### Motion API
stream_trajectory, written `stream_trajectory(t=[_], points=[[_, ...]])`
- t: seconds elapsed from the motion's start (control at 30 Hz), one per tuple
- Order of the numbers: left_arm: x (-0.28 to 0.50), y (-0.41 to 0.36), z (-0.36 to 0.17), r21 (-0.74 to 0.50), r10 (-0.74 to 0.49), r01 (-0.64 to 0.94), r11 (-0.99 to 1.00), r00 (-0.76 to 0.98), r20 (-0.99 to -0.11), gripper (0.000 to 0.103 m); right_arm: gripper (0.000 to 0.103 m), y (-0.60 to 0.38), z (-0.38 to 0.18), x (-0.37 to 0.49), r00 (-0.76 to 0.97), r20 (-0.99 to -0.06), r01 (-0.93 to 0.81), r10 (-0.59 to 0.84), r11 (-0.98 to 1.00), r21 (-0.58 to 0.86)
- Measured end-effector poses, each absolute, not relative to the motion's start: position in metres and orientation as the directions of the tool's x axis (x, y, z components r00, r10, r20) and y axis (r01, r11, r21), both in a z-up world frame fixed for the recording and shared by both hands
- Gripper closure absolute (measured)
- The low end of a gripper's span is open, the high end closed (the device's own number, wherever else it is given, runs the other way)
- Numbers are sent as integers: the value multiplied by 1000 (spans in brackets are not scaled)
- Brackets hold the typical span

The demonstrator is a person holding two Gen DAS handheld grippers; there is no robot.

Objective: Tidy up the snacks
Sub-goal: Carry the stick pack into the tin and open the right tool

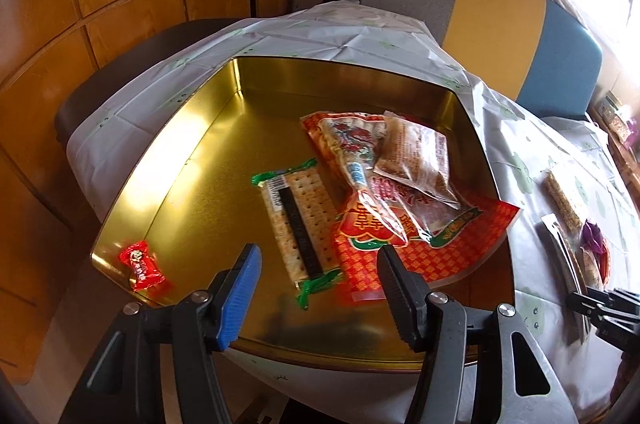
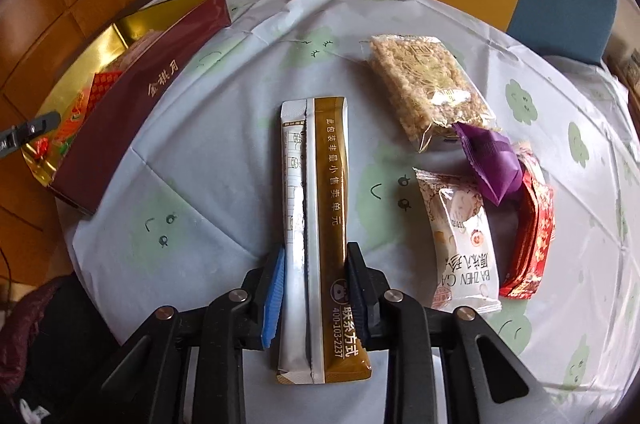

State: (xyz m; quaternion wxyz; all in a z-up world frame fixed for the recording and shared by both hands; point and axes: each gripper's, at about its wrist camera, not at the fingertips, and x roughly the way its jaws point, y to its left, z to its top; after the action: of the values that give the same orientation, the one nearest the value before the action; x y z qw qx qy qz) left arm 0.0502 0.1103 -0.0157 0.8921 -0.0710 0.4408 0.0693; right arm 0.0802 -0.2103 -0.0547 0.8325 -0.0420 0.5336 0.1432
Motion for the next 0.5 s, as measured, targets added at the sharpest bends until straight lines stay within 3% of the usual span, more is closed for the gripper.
stream_trajectory(t=[0.2, 0.5], points=[[50, 123, -14, -73, 85, -232, 970, 604, -792, 42, 75, -205, -35, 85, 409, -847, -251, 340, 934, 253], [44, 162, 1, -111, 173, -386, 916, 627, -760, 42, 75, -114, 18, 112, 450, -767, -419, 458, 866, 272]])
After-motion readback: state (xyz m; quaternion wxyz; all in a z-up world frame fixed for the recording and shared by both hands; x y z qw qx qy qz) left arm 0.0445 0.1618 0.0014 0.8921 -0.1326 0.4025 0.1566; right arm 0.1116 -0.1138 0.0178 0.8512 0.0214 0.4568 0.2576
